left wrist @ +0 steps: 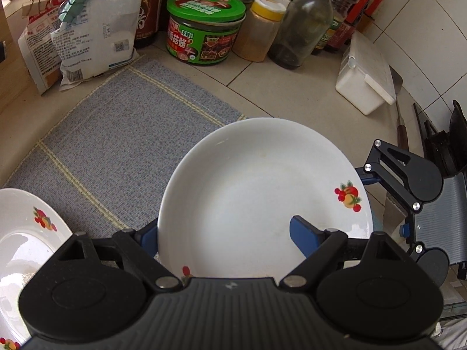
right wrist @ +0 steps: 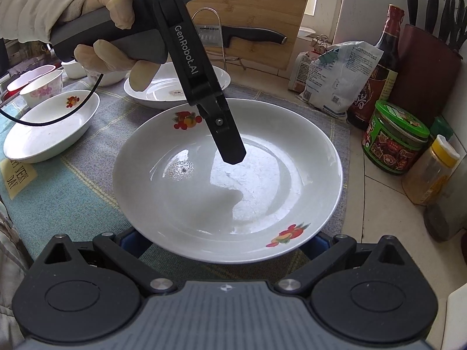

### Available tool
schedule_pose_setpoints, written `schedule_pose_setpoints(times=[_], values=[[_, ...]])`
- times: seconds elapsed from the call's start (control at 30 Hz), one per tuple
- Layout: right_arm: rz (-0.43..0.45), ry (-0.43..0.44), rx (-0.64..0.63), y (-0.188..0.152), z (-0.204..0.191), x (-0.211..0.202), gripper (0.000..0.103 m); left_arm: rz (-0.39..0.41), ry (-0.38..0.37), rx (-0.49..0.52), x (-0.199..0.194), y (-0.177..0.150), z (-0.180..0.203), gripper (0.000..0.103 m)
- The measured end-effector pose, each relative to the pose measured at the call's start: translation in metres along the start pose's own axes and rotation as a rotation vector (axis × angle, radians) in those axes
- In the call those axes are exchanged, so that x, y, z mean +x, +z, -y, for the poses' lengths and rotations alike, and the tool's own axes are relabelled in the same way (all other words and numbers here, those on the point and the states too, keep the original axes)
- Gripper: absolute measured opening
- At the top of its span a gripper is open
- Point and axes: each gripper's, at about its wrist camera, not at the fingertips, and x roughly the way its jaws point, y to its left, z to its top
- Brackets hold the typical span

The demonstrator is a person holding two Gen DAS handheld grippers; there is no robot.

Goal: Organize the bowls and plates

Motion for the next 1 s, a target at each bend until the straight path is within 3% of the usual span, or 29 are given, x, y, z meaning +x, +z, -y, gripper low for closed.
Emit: schedule_pose_setpoints(times=[0.43,1.0], values=[[-0.033,0.028,-0.011,0.009,0.036,0.026,0.103,-0.001,0.014,-0.029,0.021,0.023,-0.020,0.088],[-0.085,0.056,-0.002,0.012,0.049,0.047,0.103,-0.009,0.023,-0.033,0.033,0.031,-0.028,0.088]])
